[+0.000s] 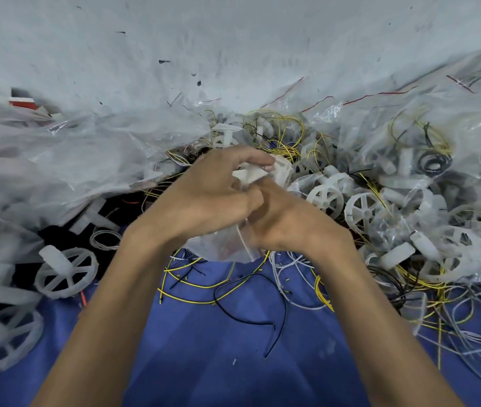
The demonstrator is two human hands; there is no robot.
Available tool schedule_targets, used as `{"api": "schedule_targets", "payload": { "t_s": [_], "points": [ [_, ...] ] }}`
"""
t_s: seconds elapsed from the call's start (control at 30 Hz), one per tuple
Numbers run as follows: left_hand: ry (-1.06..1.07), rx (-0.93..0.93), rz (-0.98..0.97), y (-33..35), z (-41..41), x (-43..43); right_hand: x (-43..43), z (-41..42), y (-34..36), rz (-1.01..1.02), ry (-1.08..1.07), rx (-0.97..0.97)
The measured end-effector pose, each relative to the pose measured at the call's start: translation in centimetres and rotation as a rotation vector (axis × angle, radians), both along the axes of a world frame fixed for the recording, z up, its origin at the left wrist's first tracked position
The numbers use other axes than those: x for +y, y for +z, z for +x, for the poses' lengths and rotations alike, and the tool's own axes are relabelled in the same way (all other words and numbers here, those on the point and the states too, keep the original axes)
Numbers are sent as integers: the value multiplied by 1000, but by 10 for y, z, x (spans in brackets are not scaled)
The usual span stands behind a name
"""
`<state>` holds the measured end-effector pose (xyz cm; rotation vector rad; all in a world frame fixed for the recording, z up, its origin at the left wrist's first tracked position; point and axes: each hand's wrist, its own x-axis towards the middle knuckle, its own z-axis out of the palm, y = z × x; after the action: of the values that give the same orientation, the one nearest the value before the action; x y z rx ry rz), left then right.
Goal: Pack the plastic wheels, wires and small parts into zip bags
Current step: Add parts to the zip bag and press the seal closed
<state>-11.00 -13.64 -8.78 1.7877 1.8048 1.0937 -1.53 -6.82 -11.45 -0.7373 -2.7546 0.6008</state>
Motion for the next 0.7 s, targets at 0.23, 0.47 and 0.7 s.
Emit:
{"api": "schedule_targets", "payload": {
  "t_s": [0.23, 0.47, 0.7],
  "points": [
    [18, -9, 23, 4, 3, -4, -2, -6, -11, -44, 94, -64],
    [228, 219, -23, 2, -9, -1, 7, 5, 1, -317, 274, 47],
    [283, 334, -62, -4, -23, 5, 94, 39, -42, 6, -485, 443]
  ]
}}
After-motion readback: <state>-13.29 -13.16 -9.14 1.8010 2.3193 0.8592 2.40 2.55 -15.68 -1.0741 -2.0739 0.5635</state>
